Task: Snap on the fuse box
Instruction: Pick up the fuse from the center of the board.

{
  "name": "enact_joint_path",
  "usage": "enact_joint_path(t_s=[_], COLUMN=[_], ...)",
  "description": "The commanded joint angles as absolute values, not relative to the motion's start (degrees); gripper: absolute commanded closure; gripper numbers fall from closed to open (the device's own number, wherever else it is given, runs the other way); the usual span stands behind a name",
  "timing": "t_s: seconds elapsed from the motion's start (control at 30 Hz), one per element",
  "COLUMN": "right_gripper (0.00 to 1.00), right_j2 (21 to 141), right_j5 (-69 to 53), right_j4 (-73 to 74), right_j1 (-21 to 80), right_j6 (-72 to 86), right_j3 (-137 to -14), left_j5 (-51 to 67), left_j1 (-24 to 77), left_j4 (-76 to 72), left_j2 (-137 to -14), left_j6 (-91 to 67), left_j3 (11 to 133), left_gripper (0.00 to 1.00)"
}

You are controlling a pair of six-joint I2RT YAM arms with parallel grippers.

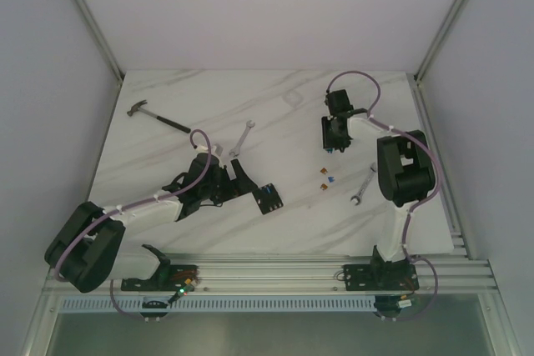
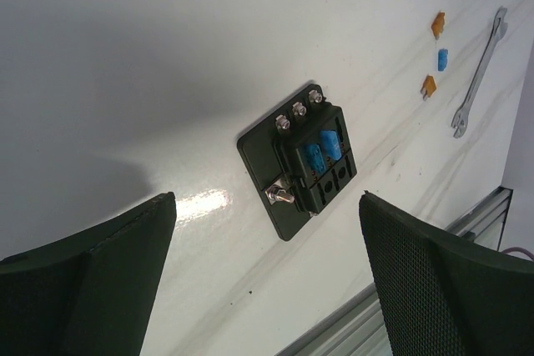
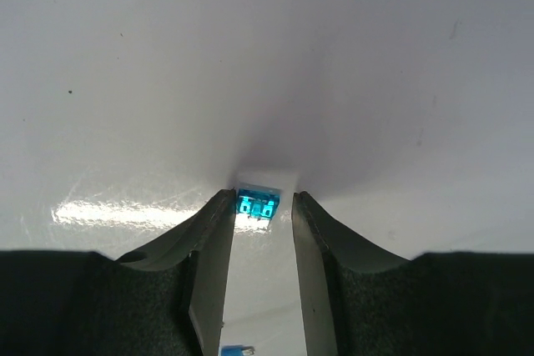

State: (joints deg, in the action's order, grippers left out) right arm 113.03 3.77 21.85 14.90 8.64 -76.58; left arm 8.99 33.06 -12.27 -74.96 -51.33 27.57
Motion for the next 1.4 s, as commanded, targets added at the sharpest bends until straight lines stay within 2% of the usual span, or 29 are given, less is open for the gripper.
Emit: enact_joint_path(t_s=[0.0, 0.5, 0.93, 1.37], right_gripper=[0.6, 0.61, 0.72, 0.75], right_j2=[117.1, 116.94, 116.16, 107.28], right_j5=[4.43, 6.2, 8.64, 5.09], right_j4=[24.73, 26.96, 27.35, 24.15], right_j1=[15.36, 17.28, 18.42, 22.73], right_j6=[10.62, 14.42, 15.06, 16.87], right_j3=[-77.28, -77.61, -77.92, -74.85], left_j5=[9.82, 10.14, 10.15, 6.25], left_j1=[32.78, 32.78, 32.78, 32.92], left_j4=[-11.16, -11.16, -11.25, -14.37], left_j2=[-75.41, -75.45, -75.0, -71.7], left_j6=[-50.82, -51.0, -50.89, -48.26], left_j3=[28.39, 28.39, 28.45, 30.27], left_gripper=[0.01, 0.01, 0.01, 0.03])
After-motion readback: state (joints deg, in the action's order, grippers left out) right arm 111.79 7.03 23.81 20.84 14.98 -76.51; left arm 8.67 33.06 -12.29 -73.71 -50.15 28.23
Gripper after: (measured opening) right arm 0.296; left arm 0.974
